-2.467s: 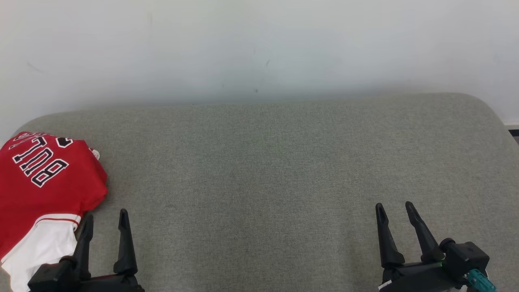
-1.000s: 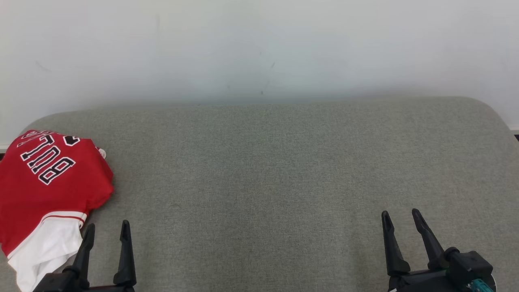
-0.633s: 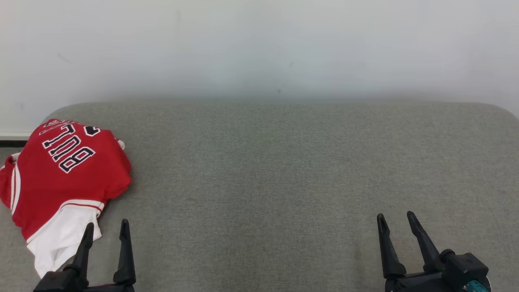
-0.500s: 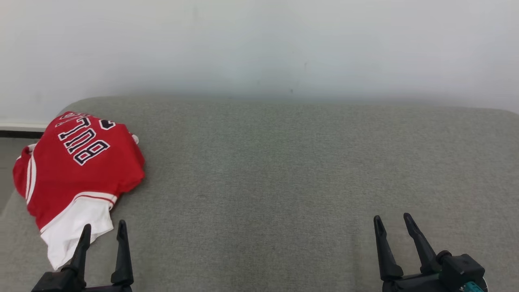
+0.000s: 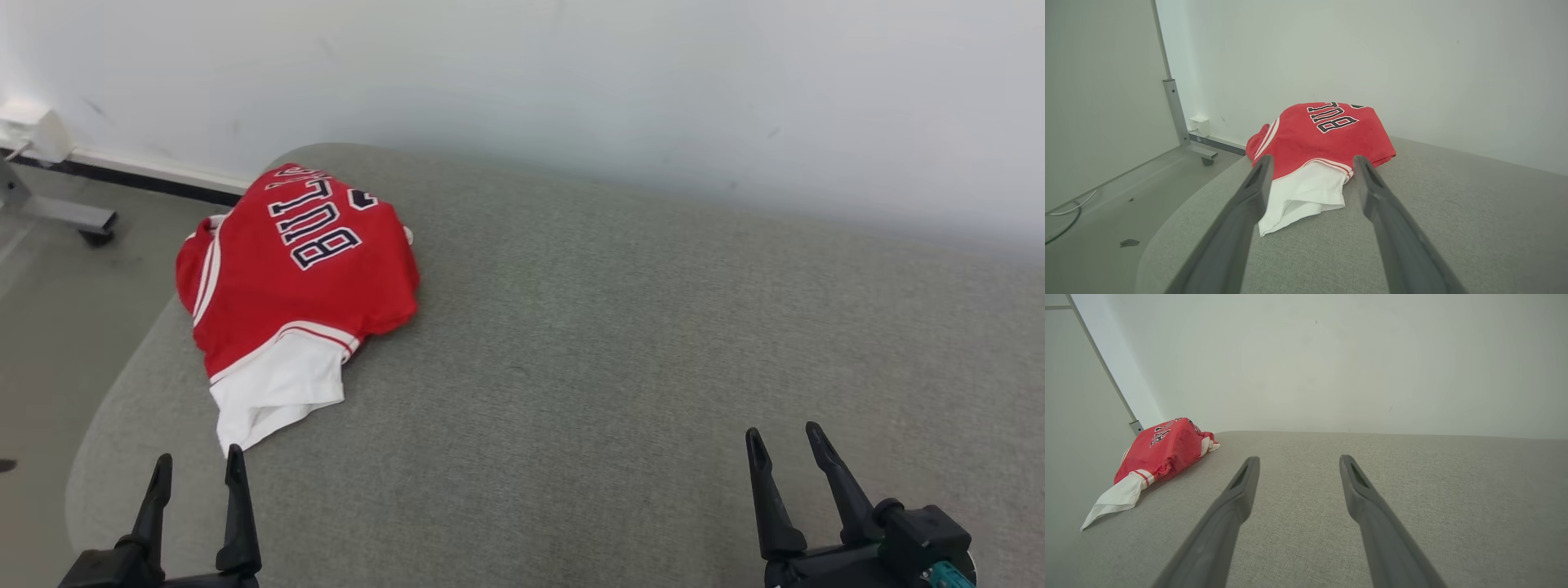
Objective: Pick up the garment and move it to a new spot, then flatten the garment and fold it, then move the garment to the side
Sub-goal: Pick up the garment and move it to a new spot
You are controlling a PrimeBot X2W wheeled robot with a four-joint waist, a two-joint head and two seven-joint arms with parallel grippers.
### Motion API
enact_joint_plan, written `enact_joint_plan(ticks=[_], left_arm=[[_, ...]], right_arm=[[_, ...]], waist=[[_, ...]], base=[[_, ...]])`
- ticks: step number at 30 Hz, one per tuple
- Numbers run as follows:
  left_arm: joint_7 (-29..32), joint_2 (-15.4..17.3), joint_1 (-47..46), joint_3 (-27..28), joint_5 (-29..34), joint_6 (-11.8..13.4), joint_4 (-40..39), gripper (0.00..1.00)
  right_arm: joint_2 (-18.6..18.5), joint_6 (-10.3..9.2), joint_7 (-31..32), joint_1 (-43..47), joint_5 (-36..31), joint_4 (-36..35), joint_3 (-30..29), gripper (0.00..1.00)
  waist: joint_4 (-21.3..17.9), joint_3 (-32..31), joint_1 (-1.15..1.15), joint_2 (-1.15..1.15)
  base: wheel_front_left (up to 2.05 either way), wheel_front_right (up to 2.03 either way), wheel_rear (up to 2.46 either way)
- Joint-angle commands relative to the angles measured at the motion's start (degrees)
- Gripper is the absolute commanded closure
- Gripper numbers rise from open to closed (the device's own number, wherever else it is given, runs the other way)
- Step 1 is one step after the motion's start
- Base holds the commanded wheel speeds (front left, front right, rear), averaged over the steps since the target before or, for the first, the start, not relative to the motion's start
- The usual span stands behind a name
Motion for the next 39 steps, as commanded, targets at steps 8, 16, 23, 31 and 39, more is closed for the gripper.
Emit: enact_joint_plan(ticks=[8,16,23,31,39], left_arm=[[-0.06,0.02,1.09,1.29,-0.35,0.72,-0.14,0.00],[-0.06,0.16,2.19,2.63,-0.61,1.09,-0.89,0.00],[-0.06,0.03,1.93,2.91,-0.80,1.26,-0.90,0.00],[-0.06,1.11,-2.17,2.30,-0.68,0.17,-0.05,0.00],[-0.06,3.54,-11.07,3.36,-2.17,-0.54,0.70,0.00]], right_arm=[[0.32,-0.13,-0.04,0.45,-0.38,0.47,0.83,0.00],[0.29,-0.13,-0.04,-0.97,-0.10,1.10,2.14,0.00],[-0.27,-0.13,-0.04,-1.28,0.26,1.40,2.26,0.00],[-1.49,-0.13,-0.04,-2.15,-0.39,0.71,1.76,0.00],[-3.86,-0.13,-0.04,-4.62,-0.40,-0.39,0.83,0.00]], waist=[[9.20,0.01,0.00,0.00],[10.53,0.14,0.00,0.00],[10.45,0.43,0.00,0.00],[7.12,2.85,0.00,0.00],[0.50,8.08,0.00,0.00]], base=[[0.00,0.00,0.00],[0.00,0.00,0.00],[0.00,0.00,0.00],[0.00,0.00,0.00],[0.00,0.00,0.00]])
